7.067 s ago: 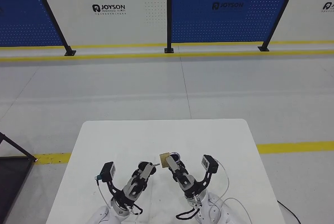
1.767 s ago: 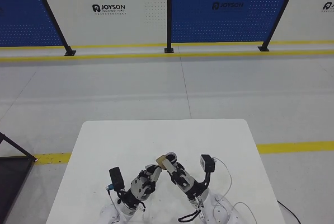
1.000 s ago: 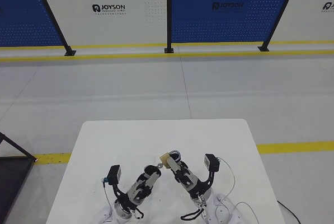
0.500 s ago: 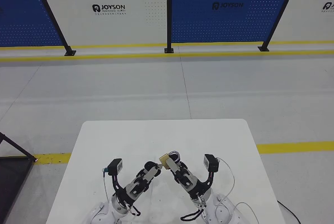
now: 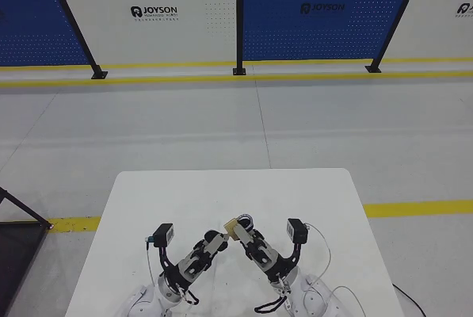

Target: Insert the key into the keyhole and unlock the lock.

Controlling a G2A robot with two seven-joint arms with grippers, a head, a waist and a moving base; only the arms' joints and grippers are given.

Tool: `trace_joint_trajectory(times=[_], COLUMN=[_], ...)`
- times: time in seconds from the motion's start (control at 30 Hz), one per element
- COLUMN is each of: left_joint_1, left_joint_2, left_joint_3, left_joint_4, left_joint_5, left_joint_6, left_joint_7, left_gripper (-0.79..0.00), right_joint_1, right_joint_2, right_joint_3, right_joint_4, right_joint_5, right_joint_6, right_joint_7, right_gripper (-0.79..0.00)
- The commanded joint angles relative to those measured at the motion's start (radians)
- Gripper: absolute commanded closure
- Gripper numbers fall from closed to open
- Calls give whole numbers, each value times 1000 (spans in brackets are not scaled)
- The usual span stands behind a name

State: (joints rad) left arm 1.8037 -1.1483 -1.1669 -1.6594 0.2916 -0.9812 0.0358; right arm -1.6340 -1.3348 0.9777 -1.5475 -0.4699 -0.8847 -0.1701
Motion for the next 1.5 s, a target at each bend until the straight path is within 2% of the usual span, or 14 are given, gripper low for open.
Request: trace_joint_trajectory(times=[0.0, 0.1, 0.23, 0.43, 0.63, 0.8, 1.07, 1.27, 1.47], left_joint_1=[1, 2, 3, 1, 0, -4, -6, 1, 17], left_joint_2=[-1, -1, -3, -5, -6, -7, -8, -12, -22], left_joint_3=[-1, -1, 0, 3, 5, 7, 5, -15, -30], left_joint_4=[-1, -1, 0, 5, 9, 12, 8, -8, -24], left_joint_5=[7, 13, 17, 17, 18, 19, 34, 120, 275], left_joint_6=[3, 6, 9, 10, 7, 11, 24, 44, 76], left_joint_7=[2, 4, 10, 12, 8, 3, 4, 54, 162], left_gripper=[0, 0, -55, -74, -68, 0, 0, 0, 0], right_joint_1=[0, 0, 0, 0, 0, 1, 0, -1, -2], right_joint_2=[0, 0, 0, 0, 0, 0, 0, 1, 2], right_joint_3=[0, 0, -1, -1, -2, -3, -6, -6, -6], right_joint_4=[0, -1, -1, -2, -1, 0, -1, -3, -6], right_joint_5=[0, -2, -3, -2, -3, -4, -9, -12, -12], right_joint_6=[1, 3, 3, 7, 8, 8, 11, 14, 15], right_joint_7=[0, -1, -2, -4, -6, -7, -1, 1, 2], right_gripper=[0, 0, 0, 0, 0, 0, 0, 0, 0])
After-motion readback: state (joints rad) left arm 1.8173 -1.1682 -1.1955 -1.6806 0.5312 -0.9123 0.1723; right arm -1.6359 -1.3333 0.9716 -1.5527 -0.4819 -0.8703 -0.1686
